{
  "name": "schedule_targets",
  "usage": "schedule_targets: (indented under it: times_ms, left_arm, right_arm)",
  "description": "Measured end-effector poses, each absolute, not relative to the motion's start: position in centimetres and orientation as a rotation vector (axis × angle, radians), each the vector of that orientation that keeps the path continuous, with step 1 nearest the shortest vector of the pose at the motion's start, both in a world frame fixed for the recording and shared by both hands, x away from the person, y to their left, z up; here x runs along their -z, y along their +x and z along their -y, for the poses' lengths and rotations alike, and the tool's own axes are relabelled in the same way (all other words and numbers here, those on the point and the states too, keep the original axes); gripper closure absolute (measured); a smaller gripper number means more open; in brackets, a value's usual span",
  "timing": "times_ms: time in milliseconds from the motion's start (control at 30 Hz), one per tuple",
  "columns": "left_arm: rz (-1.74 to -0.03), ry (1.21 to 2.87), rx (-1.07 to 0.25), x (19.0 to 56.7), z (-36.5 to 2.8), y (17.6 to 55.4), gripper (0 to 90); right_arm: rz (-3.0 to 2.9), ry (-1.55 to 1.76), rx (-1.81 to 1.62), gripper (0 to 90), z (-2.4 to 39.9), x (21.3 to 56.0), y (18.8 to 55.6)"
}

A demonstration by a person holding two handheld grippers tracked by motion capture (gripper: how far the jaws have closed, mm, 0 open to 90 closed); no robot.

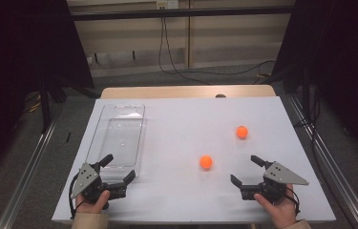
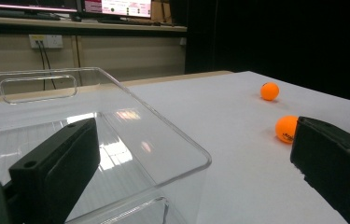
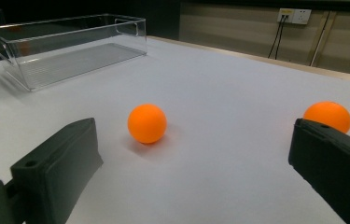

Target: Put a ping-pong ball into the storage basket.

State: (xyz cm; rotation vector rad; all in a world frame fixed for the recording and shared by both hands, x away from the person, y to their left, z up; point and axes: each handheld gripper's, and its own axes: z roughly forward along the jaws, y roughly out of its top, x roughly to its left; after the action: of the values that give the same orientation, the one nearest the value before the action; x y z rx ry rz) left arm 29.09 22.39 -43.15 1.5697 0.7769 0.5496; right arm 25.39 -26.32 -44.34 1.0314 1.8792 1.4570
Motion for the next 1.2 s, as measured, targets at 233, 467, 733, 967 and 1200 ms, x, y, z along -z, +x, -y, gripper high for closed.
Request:
schedule_targets:
  times_ms: [233, 467, 733, 967, 1200]
  left_arm:
    - [-0.781, 1.565, -0.541, 43.2, -22.2, 29.1, 1.3]
    - [-0.773, 1.574, -0.548, 43.2, -22.2, 29.1, 1.3]
    - [-0.773, 1.573, -0.547, 43.2, -22.1, 29.1, 1.3]
    - [-0.772, 1.575, -0.542, 43.2, -22.1, 29.1, 1.3]
    - [-0.769, 1.578, -0.544, 43.2, -22.0, 29.1, 1.3]
  right_arm:
    - [-1.886, 1.047, -1.448, 1.2, 26.0, 44.4, 26.0]
    - [-1.905, 1.071, -1.448, 0.9, 25.9, 44.4, 26.3]
    - [-1.914, 1.074, -1.450, 0.8, 25.7, 44.4, 26.6]
    - [-1.925, 1.076, -1.440, 0.8, 25.1, 44.3, 27.2]
    - [-1.941, 1.067, -1.446, 0.8, 24.7, 44.3, 27.6]
